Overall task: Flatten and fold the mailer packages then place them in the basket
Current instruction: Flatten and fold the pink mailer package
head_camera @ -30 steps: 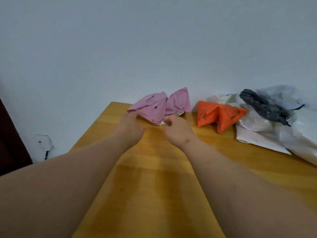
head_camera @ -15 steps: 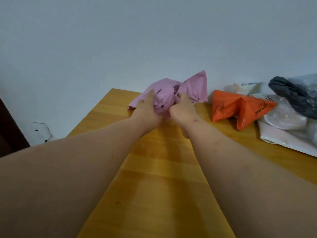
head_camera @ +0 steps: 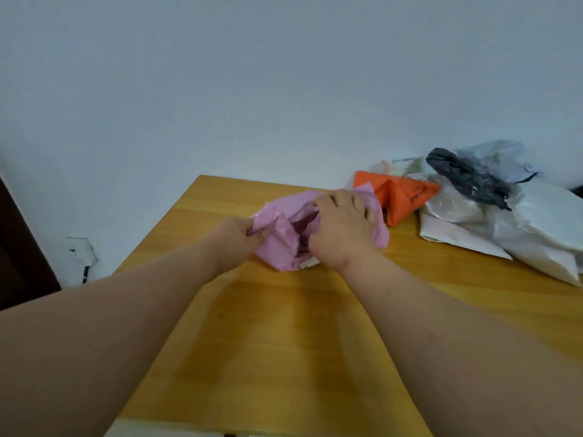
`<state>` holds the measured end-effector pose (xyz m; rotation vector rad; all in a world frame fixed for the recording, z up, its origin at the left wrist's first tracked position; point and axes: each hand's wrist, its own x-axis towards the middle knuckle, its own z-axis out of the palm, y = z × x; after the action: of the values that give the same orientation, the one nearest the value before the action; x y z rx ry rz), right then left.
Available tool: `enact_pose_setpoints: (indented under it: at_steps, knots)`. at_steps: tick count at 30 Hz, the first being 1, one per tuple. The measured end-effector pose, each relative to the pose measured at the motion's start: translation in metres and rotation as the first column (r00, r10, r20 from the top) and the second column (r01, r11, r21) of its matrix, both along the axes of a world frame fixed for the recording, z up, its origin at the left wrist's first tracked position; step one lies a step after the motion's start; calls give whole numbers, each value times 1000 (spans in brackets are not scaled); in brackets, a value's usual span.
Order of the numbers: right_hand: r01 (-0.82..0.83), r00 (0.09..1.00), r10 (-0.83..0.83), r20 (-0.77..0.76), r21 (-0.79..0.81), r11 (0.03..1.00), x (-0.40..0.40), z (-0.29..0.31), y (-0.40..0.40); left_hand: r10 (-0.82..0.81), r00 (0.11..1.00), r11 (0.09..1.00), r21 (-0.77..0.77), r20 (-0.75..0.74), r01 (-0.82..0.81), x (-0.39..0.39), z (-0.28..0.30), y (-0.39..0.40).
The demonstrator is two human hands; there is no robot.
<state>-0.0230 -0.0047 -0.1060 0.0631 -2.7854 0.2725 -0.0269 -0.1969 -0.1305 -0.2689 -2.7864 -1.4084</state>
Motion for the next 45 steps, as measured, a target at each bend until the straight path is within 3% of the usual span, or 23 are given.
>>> enact_pose_setpoints:
  at_steps: [4,9,13,18,24,30,32,35,40,42,45]
  knots:
    - [-39,999,36,24,158,987,37,-6,14,1,1000,1000,19,14,-1,39,11,-1]
    - [-11,999,4,38,187,982,73,-6,32,40,999,999,18,-32,-40,75,27,-2]
    - [5,996,-7,84,26,1000,95,10,46,142,984,990,0,-110,-143,92,40,-4]
    - [18,998,-1,69,-240,971,115,29,63,213,969,967,167,-128,-190,105,54,-2]
    - [123,992,-107,62,-410,904,133,46,85,286,907,953,-12,-310,-304,110,62,-5]
    - [101,994,-111,8,-488,867,143,51,98,266,905,943,-107,-331,-316,107,67,-2]
    - [97,995,-76,61,-534,840,150,53,100,265,917,947,-100,-299,-306,106,68,-3]
    - [170,964,27,263,-696,698,158,49,101,276,925,951,-65,-260,-302,104,68,-6]
    - [204,927,36,372,-586,784,156,41,99,321,910,943,-4,-261,-334,100,68,0]
    - [221,936,12,352,-615,757,152,37,95,373,877,919,-8,-304,-394,98,66,6]
    - [285,941,-76,330,-651,704,145,29,97,314,828,891,-158,-464,-426,104,57,20]
